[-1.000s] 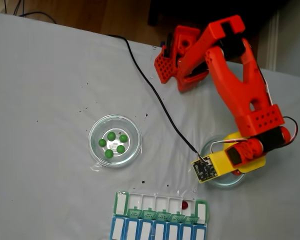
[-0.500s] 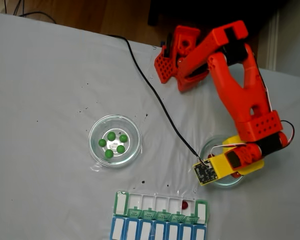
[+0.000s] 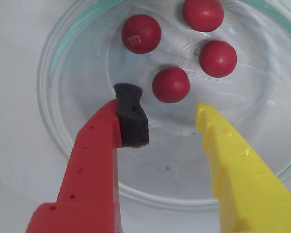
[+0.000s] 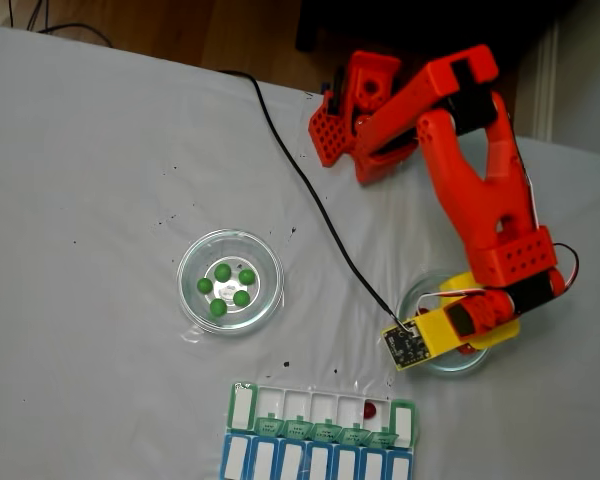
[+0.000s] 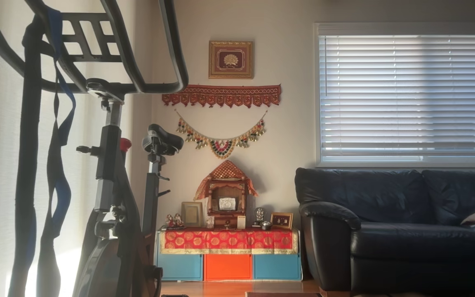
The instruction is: Sort medicines into box.
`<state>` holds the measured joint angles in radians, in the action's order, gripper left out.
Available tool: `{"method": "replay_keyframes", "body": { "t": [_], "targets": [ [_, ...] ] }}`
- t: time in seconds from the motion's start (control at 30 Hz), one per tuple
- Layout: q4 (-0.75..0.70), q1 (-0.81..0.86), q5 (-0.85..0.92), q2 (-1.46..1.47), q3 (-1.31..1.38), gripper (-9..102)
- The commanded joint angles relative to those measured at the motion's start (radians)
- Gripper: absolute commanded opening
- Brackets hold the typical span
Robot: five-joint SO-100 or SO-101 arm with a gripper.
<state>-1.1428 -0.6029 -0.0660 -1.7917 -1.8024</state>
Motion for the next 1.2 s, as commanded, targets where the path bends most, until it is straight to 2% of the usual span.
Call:
{"method": "replay_keyframes", "body": {
  "t": [0.0,1.17],
  "targets": [
    [0.011,-0.015,0.008,-0.020,0.015,19],
    [0.124,-0.028,0.011,0.057,-0.031,19]
  ]
}}
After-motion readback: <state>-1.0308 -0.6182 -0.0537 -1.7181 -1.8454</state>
